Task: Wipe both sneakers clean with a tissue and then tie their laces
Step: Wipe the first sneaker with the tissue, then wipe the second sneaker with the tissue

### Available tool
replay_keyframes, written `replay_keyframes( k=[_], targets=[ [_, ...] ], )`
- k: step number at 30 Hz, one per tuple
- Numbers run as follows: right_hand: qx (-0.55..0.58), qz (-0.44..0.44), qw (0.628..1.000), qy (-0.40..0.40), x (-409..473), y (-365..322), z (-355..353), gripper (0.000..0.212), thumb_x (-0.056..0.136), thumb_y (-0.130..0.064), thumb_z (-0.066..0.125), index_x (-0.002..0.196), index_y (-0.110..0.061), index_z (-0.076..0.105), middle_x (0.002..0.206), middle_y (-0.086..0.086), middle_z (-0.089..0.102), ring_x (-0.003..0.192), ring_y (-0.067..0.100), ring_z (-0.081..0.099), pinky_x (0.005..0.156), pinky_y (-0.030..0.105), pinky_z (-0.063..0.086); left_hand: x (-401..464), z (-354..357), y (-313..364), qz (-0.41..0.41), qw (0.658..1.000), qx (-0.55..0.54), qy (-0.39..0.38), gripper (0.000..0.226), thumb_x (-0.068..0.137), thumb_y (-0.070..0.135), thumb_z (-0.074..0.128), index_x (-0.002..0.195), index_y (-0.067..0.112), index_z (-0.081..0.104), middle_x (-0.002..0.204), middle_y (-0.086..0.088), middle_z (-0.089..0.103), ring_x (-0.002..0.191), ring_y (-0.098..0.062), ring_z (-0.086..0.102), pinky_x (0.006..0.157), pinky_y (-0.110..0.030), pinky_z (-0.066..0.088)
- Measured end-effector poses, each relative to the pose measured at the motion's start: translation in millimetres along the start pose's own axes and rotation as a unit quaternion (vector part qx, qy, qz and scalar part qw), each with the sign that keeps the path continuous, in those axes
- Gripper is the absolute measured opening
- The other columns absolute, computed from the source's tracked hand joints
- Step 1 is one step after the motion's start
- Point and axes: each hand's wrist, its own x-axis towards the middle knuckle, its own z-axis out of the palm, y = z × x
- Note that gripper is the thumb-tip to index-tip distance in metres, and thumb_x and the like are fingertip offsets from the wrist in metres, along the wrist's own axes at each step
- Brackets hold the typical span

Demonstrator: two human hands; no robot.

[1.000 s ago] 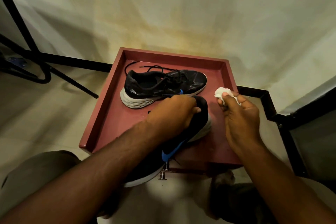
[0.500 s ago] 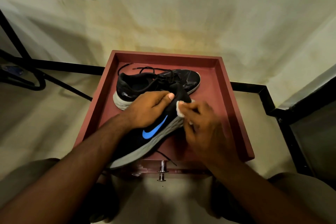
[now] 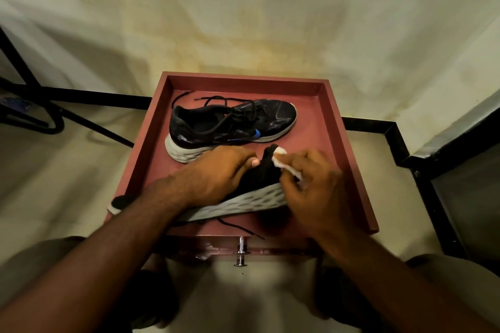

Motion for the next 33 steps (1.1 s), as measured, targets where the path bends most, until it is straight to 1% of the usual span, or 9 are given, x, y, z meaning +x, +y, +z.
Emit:
replay_keyframes(
  k=[5, 8, 10, 12, 14, 20, 26, 30, 33],
  targets=[
    [0.015, -0.092, 0.993, -0.070, -4.8, -10.4, -0.7, 0.027, 0.085, -0.006, 0.075, 0.110, -0.013, 0.080, 0.090, -0.008, 0.053, 0.083, 0.001, 0.049, 0.075, 0.002, 0.038, -2.2, -2.8, -2.3, -0.006, 1.000, 0.013, 0.006, 0.044, 0.103, 0.045, 0.032, 0.092, 0.013, 0.060, 0.085, 0.001, 0.062, 0.077, -0.017, 0.058, 0.074, -0.043, 0.050],
    [-0.018, 0.012, 0.999, -0.027, 21.1, 13.3, -1.5, 0.023, 0.089, -0.008, 0.074, 0.109, -0.018, 0.079, 0.088, -0.008, 0.058, 0.074, 0.003, 0.055, 0.066, 0.008, 0.047, -3.4, -2.4, 0.5, -0.007, 1.000, 0.020, 0.009, 0.043, 0.102, 0.048, 0.030, 0.090, 0.016, 0.057, 0.084, 0.004, 0.059, 0.075, -0.016, 0.055, 0.072, -0.043, 0.050],
    [-0.019, 0.071, 0.997, -0.028, 24.9, 22.3, 1.5, 0.023, 0.090, -0.012, 0.072, 0.111, -0.021, 0.080, 0.095, -0.005, 0.071, 0.081, 0.009, 0.067, 0.071, 0.023, 0.058, -7.3, -0.3, 2.8, -0.008, 0.999, 0.030, 0.010, 0.043, 0.101, 0.050, 0.028, 0.091, 0.019, 0.056, 0.085, 0.005, 0.058, 0.075, -0.017, 0.054, 0.071, -0.042, 0.050],
    [-0.003, 0.075, 0.997, -0.020, 15.0, 16.4, 2.2, 0.027, 0.090, -0.013, 0.070, 0.115, -0.020, 0.079, 0.104, -0.005, 0.077, 0.090, 0.007, 0.071, 0.079, 0.025, 0.061, -12.3, 1.1, 5.3, -0.012, 0.999, 0.040, 0.009, 0.046, 0.100, 0.056, 0.026, 0.093, 0.022, 0.055, 0.087, 0.006, 0.059, 0.076, -0.017, 0.055, 0.071, -0.041, 0.051],
    [0.025, 0.053, 0.998, -0.005, 5.3, 8.9, -2.4, 0.029, 0.090, -0.009, 0.071, 0.116, -0.019, 0.079, 0.106, -0.007, 0.077, 0.094, 0.000, 0.071, 0.082, 0.014, 0.057, -17.7, 0.8, 7.9, -0.018, 0.999, 0.046, 0.003, 0.039, 0.104, 0.052, 0.033, 0.095, 0.022, 0.056, 0.088, 0.006, 0.059, 0.078, -0.015, 0.054, 0.071, -0.038, 0.049],
    [0.067, 0.013, 0.998, -0.004, -3.9, -3.8, -4.4, 0.023, 0.087, -0.005, 0.073, 0.105, -0.018, 0.080, 0.098, -0.007, 0.073, 0.093, 0.002, 0.069, 0.079, 0.011, 0.054, -17.5, -2.2, 11.7, -0.029, 0.998, 0.049, 0.018, 0.033, 0.105, 0.044, 0.037, 0.099, 0.020, 0.060, 0.093, 0.003, 0.062, 0.082, -0.019, 0.058, 0.074, -0.039, 0.051],
    [0.076, 0.113, 0.991, 0.018, 20.6, 12.8, 12.9, 0.021, 0.091, -0.008, 0.071, 0.102, -0.024, 0.081, 0.092, -0.011, 0.076, 0.085, 0.000, 0.070, 0.074, 0.028, 0.059, -19.9, -2.8, 11.3, -0.026, 0.998, 0.061, 0.018, 0.051, 0.098, 0.058, 0.020, 0.098, 0.024, 0.057, 0.093, 0.006, 0.061, 0.079, -0.015, 0.054, 0.070, -0.037, 0.048],
    [0.082, 0.064, 0.995, -0.003, 10.3, 6.4, -4.6, 0.024, 0.090, -0.007, 0.072, 0.107, -0.022, 0.078, 0.100, -0.010, 0.074, 0.094, 0.002, 0.070, 0.079, 0.022, 0.060, -24.7, 0.3, 14.5, -0.009, 0.998, 0.062, 0.017, 0.036, 0.104, 0.049, 0.036, 0.098, 0.020, 0.057, 0.093, 0.002, 0.061, 0.081, -0.018, 0.054, 0.070, -0.037, 0.047],
    [0.076, -0.002, 0.993, -0.089, 15.9, 7.7, -22.3, 0.025, 0.094, -0.019, 0.070, 0.119, -0.025, 0.073, 0.099, -0.008, 0.067, 0.090, 0.006, 0.067, 0.071, 0.026, 0.058, -24.0, -2.5, 19.2, 0.024, 0.996, 0.082, 0.014, 0.024, 0.105, 0.040, 0.045, 0.105, 0.021, 0.060, 0.101, 0.001, 0.065, 0.093, -0.021, 0.059, 0.077, -0.041, 0.050]
  ],
)
